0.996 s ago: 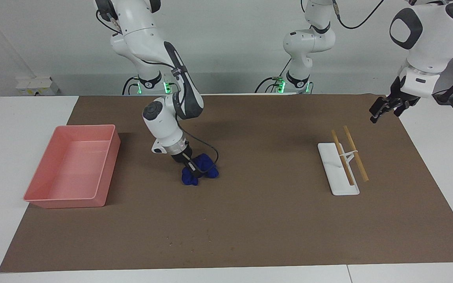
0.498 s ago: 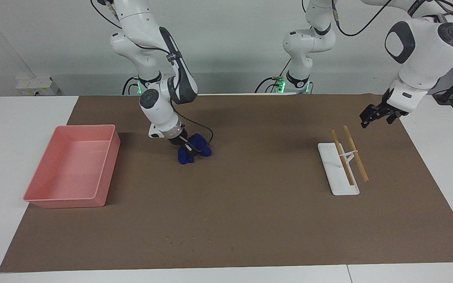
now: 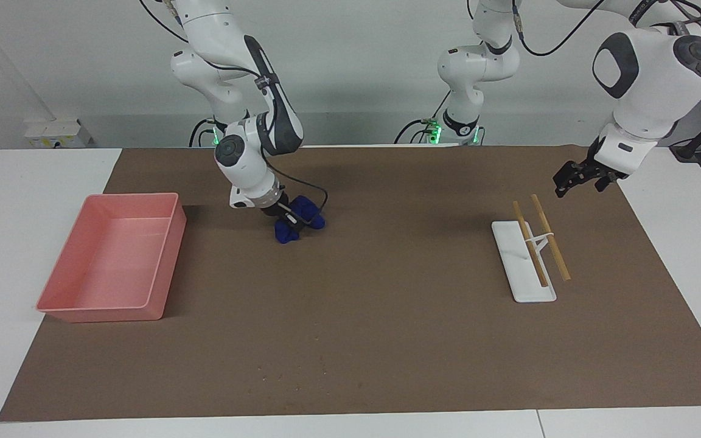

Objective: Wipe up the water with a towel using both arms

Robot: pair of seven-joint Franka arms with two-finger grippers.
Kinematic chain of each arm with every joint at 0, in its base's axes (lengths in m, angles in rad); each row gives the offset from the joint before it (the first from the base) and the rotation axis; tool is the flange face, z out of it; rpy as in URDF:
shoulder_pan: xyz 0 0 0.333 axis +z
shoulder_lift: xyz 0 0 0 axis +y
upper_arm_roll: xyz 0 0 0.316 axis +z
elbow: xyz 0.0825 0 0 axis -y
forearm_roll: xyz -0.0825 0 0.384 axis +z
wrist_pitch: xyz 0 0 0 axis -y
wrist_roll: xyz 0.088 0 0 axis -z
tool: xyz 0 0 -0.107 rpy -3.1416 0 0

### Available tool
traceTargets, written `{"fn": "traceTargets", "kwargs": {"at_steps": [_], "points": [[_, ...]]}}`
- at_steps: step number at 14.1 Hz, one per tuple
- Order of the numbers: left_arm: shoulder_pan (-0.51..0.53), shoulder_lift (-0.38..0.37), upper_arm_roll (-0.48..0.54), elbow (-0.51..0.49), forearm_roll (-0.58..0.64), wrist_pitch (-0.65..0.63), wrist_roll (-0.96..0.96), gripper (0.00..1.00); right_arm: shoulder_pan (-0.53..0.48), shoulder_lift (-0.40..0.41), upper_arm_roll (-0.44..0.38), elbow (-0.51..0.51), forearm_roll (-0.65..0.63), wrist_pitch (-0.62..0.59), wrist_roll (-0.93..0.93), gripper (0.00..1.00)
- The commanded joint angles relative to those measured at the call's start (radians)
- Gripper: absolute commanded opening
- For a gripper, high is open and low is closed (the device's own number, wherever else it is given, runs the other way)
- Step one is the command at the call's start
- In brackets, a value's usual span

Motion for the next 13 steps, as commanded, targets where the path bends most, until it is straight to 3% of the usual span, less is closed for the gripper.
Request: {"fn": "traceTargets", "kwargs": {"at_steps": [1, 5, 9, 13], "points": [[-0.038, -0.009, 0.04, 0.01, -0.025, -0.021, 0.014, 1.0, -0.019, 0.02, -0.002, -0.067, -0.044, -0.001, -0.141, 0.0], [-0.059, -0.009, 0.042, 0.011, -0.039, -0.007, 0.036, 1.0, -0.129, 0.034, -0.001, 0.002, -0.089, 0.005, -0.299, 0.0], [-0.062, -0.009, 0.046, 0.019, -0.039, -0.007, 0.042, 1.0, -0.184, 0.015, -0.001, 0.11, -0.089, -0.024, -0.298, 0.0], [-0.062, -0.007, 0.048, 0.019, -0.037, 0.006, 0.089, 1.0, -0.243, -0.025, -0.004, 0.261, -0.089, -0.284, -0.278, 0.0]]}}
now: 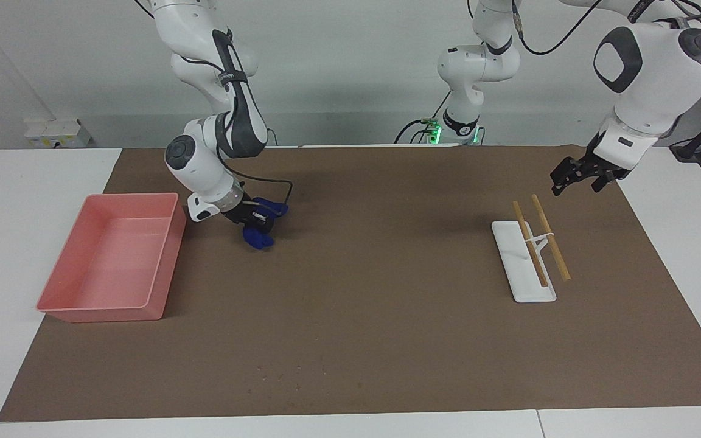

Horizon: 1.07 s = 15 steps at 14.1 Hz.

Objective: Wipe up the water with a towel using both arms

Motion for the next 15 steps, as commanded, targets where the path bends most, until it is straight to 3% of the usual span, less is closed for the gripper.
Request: {"fn": "traceTargets", "kwargs": {"at_steps": [1, 3, 8, 11, 15], "points": [[-0.02, -0.006, 0.021, 0.008, -0.014, 0.008, 0.03, 1.0, -0.059, -0.024, 0.003, 0.116, -0.018, -0.152, 0.015, 0.0], [-0.023, -0.004, 0.021, 0.008, -0.014, 0.022, 0.028, 1.0, -0.099, -0.032, 0.003, 0.197, -0.032, -0.225, 0.016, 0.0], [-0.011, -0.006, 0.017, -0.002, -0.014, 0.039, 0.028, 1.0, -0.247, -0.021, 0.006, 0.395, -0.211, -0.339, 0.001, 0.0], [-0.014, -0.006, 0.017, -0.003, -0.014, 0.044, 0.028, 1.0, -0.306, -0.018, 0.006, 0.386, -0.314, -0.278, -0.092, 0.0], [-0.02, -0.007, 0.017, -0.004, -0.014, 0.042, 0.027, 1.0, -0.436, -0.018, 0.006, 0.327, -0.342, -0.223, -0.316, 0.0]]}}
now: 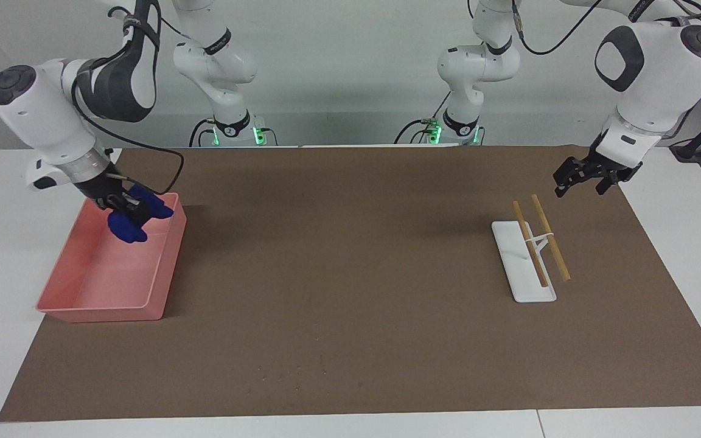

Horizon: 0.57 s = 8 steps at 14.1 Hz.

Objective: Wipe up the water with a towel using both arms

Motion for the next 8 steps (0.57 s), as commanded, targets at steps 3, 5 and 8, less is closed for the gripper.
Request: {"fn": "traceTargets", "kwargs": {"at_steps": [3, 5, 8], "points": [[-0.017, -0.01, 0.007, -0.004, -0.014, 0.015, 0.011, 1.0, -0.139, 0.009, 0.016, -0.157, -0.017, 0.181, -0.209, 0.0], [-0.017, -0.03, 0.007, 0.0, -0.014, 0.005, 0.008, 1.0, -0.141, 0.009, 0.016, -0.225, -0.017, 0.219, -0.203, 0.0], [-0.017, -0.044, 0.001, 0.006, -0.014, -0.011, 0.005, 1.0, -0.136, 0.004, 0.016, -0.276, -0.015, 0.22, -0.2, 0.0]]}}
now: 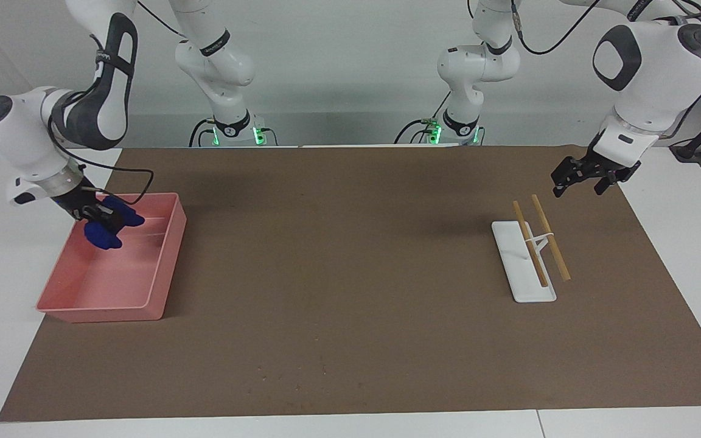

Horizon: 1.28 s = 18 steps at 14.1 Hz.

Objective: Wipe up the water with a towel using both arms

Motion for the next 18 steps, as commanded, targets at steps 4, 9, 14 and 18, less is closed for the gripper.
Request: {"fn": "traceTargets", "kwargs": {"at_steps": [4, 9, 14, 18], "points": [[-0.012, -0.054, 0.005, 0.012, -0.011, -0.063, 0.008, 1.0, 0.006, -0.041, 0.01, -0.075, -0.015, 0.009, 0.01, 0.0], [-0.012, -0.045, -0.006, 0.064, -0.011, -0.106, 0.006, 1.0, 0.006, -0.026, 0.011, -0.021, -0.015, 0.022, 0.01, 1.0], [-0.012, -0.037, -0.005, 0.091, -0.01, -0.131, 0.005, 1.0, 0.087, -0.076, 0.028, 0.111, -0.015, -0.096, 0.016, 1.0], [-0.025, -0.037, -0.009, 0.092, -0.007, -0.149, 0.003, 1.0, 0.215, -0.116, 0.036, 0.152, -0.015, -0.172, 0.058, 1.0]]}}
